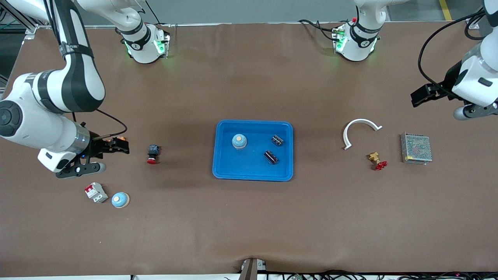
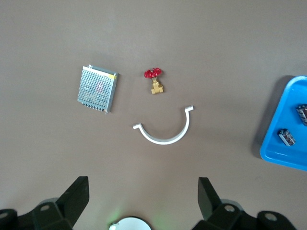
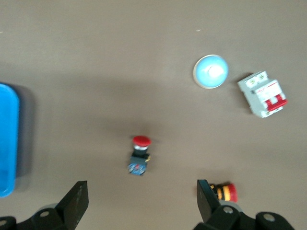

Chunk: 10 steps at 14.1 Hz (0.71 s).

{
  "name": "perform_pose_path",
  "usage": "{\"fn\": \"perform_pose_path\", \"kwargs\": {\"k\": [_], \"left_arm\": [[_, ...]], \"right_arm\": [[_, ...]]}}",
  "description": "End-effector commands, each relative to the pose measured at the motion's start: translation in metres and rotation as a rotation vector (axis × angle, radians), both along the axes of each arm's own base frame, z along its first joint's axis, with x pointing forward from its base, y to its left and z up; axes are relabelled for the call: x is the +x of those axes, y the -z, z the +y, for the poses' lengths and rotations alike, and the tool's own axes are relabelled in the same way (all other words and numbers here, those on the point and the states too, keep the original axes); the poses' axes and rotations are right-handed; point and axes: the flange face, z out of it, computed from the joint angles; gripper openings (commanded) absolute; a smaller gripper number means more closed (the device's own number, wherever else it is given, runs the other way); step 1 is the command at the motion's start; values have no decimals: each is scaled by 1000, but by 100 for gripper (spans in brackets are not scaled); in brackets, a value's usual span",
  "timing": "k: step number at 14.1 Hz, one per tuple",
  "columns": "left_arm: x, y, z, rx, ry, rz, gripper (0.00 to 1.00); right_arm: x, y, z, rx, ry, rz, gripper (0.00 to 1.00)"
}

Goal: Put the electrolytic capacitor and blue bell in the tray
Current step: 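Move the right gripper to the other blue button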

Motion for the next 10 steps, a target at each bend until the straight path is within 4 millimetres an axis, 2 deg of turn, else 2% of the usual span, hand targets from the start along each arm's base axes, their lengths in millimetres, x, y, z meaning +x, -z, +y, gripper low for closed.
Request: {"fn": "perform_pose_path", "kwargs": {"k": [1,5,7,10], "left_arm": [[-20,-6,4,-44,4,-24,100],[-25,-10,-1,-47,14,-32,100],[-26,-11,4,-47,4,-34,100],[-26,-13,5,-47,2,-37,100]], "right_arm": [[18,28,-5,-32,-19,-16,100],[35,68,-26,-43,17,-55,100],[41,87,-30,-47,25,-73,100],[51,103,-35,-54,31,-90,100]]}}
